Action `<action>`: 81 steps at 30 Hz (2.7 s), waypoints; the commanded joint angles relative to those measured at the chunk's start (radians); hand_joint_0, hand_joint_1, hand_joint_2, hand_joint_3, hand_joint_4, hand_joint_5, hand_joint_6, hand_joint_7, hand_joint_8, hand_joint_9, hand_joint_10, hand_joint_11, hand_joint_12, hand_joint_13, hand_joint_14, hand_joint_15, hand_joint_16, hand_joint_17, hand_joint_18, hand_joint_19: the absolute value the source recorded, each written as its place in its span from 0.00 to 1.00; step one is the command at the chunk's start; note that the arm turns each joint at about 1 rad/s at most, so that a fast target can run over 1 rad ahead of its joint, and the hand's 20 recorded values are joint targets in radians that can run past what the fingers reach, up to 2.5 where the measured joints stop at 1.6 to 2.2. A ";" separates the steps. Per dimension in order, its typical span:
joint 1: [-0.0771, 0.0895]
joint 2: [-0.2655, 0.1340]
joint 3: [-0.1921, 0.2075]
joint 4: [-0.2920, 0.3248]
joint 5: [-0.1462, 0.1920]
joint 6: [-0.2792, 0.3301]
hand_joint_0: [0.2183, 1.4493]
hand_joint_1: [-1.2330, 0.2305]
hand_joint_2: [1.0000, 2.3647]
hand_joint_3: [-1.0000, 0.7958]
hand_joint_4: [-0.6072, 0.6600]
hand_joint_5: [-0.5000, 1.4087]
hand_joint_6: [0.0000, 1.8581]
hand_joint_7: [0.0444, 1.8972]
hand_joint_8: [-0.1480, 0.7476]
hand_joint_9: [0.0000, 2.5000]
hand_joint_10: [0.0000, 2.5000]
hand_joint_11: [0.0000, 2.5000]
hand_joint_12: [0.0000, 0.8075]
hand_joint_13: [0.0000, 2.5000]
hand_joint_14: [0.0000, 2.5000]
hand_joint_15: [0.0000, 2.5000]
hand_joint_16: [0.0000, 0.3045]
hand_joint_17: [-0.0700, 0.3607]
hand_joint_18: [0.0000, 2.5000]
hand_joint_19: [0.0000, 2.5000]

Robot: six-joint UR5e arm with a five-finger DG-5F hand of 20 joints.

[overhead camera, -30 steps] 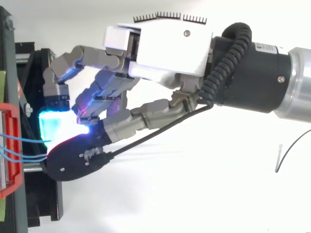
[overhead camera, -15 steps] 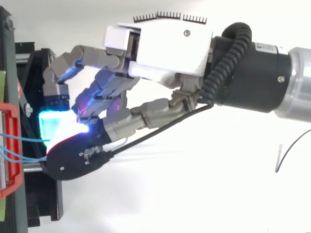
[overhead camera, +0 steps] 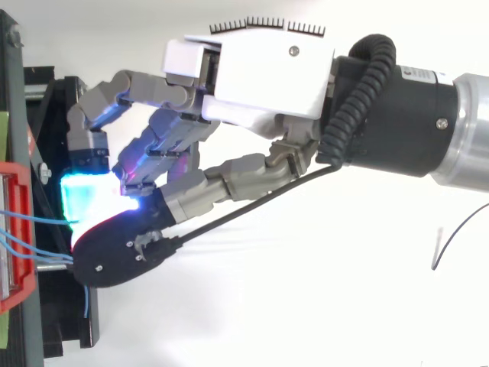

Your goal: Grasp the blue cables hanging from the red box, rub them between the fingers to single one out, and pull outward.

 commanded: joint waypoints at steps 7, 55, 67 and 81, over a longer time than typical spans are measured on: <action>0.000 0.000 0.002 0.000 0.000 0.000 0.26 0.42 0.01 0.35 0.60 0.19 0.44 0.58 0.57 0.37 0.01 0.25 0.54 0.37 0.01 0.23 0.20 0.48 0.42 0.29; 0.000 0.032 0.001 -0.207 -0.051 -0.009 0.30 0.28 0.01 0.63 0.51 0.22 0.47 0.65 0.59 0.49 0.01 0.26 0.58 0.43 0.01 0.21 0.23 0.53 0.50 0.23; -0.002 0.041 0.001 -0.212 -0.031 0.014 0.30 0.28 0.01 0.63 0.51 0.22 0.47 0.67 0.60 0.48 0.01 0.26 0.58 0.43 0.01 0.21 0.23 0.53 0.50 0.23; -0.002 0.041 -0.056 -0.152 -0.017 -0.015 0.30 0.28 0.01 0.63 0.51 0.22 0.47 0.66 0.60 0.48 0.00 0.26 0.58 0.43 0.01 0.21 0.23 0.53 0.50 0.23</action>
